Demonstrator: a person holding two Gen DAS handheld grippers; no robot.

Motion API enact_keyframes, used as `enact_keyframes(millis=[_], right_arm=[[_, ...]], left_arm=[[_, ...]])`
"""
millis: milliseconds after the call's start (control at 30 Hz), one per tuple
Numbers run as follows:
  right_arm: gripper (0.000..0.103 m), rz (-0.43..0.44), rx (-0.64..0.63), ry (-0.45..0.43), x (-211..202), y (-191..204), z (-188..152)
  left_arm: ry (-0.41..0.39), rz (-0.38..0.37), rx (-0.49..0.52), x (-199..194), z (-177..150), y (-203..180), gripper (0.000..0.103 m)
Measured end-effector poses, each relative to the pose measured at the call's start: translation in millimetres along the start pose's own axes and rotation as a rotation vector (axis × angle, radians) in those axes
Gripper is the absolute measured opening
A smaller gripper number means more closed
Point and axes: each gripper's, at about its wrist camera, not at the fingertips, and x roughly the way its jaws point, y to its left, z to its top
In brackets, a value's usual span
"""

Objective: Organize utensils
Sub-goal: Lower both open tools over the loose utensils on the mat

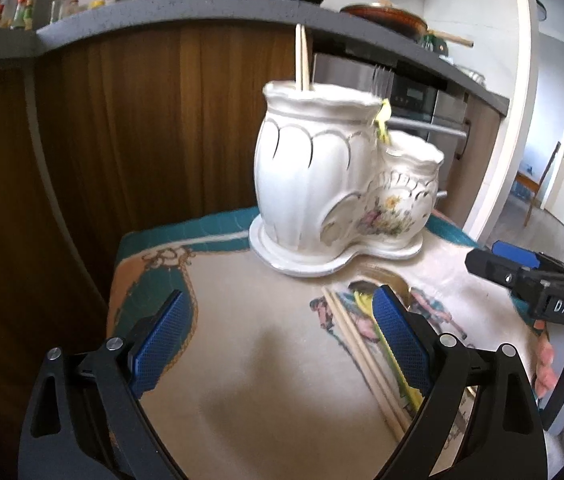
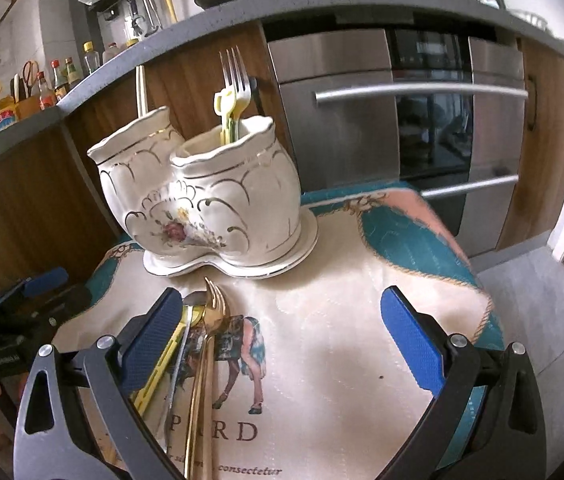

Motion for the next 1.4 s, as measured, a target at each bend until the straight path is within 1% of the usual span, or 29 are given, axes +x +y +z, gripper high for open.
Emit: enact_keyframes(millis=[100, 167, 300, 433, 467, 500, 533, 600, 667, 700, 800, 900, 967, 1067, 1133, 1233, 1267, 1333, 1400], right_arm=[[0.098, 0.014, 0.019, 0.016, 4.0, -0.1, 1.3], [0.098, 0.018, 0.021, 0.021, 5.2, 0.8, 1.6], [0.098, 0.019, 0.012, 0.013, 3.2, 2.1, 1.8], [0.098, 0.006, -0.005, 0.001, 0.4, 3.7, 1.2], [0.098, 0.004, -0.011, -0.002, -0.1, 4.5, 1.0], [0.098, 0.002, -0.016, -0.004, -0.5, 5.1, 1.1], [0.098, 0.001, -0.02, -0.005, -0.8, 5.7, 1.0], [0.098, 0.0, -0.027, -0.009, -1.6, 6.7, 1.0], [0.098, -0.001, -0.03, -0.01, -2.0, 6.9, 1.2], [0.098, 0.0, -0.03, -0.011, -1.8, 6.8, 0.9], [0.098, -0.002, -0.027, -0.01, -1.6, 6.8, 1.1], [0.098, -0.002, -0.031, -0.01, -1.6, 8.0, 1.4], [0.098, -0.002, -0.036, -0.012, -1.6, 9.1, 1.3], [0.098, 0.0, -0.036, -0.009, -0.7, 9.6, 1.6], [0.098, 0.002, -0.036, -0.008, -0.4, 9.4, 1.8], [0.098, 0.003, -0.039, -0.01, -0.7, 9.9, 2.0], [0.098, 0.002, -0.04, -0.011, -0.9, 10.2, 1.9], [0.098, 0.0, -0.044, -0.014, -1.6, 10.6, 1.9], [0.098, -0.003, -0.043, -0.016, -1.7, 10.9, 1.7]], left_arm=[[0.077, 0.022, 0.036, 11.0, -4.3, -1.6, 0.092], [0.126, 0.0, 0.04, 17.2, -7.4, -1.7, 0.092], [0.184, -0.042, 0.048, 24.4, -11.8, -6.4, 0.09], [0.242, -0.064, 0.104, 32.2, -18.1, -19.7, 0.079], [0.247, -0.067, 0.112, 32.8, -18.9, -21.8, 0.078], [0.251, -0.069, 0.121, 33.4, -19.6, -24.0, 0.075], [0.255, -0.067, 0.126, 34.2, -20.2, -24.7, 0.069], [0.27, -0.078, 0.124, 36.6, -21.1, -24.9, 0.064], [0.271, -0.082, 0.113, 37.2, -20.5, -22.8, 0.056], [0.278, -0.072, 0.11, 38.9, -20.6, -22.2, 0.05], [0.279, -0.062, 0.127, 38.7, -19.9, -25.1, 0.05], [0.276, -0.093, 0.101, 36.3, -20.1, -24.2, 0.051], [0.278, -0.103, 0.105, 34.9, -21.0, -25.8, 0.051], [0.285, -0.149, 0.094, 34.1, -20.5, -30.0, 0.051], [0.282, -0.14, 0.119, 32.5, -21.4, -35.4, 0.051], [0.289, -0.162, 0.103, 31.8, -20.3, -37.2, 0.051], [0.286, -0.157, 0.11, 31.4, -20.2, -38.5, 0.051], [0.282, -0.137, 0.143, 33.1, -20.5, -44.8, 0.049], [0.284, -0.143, 0.146, 33.3, -20.3, -47.1, 0.047]])
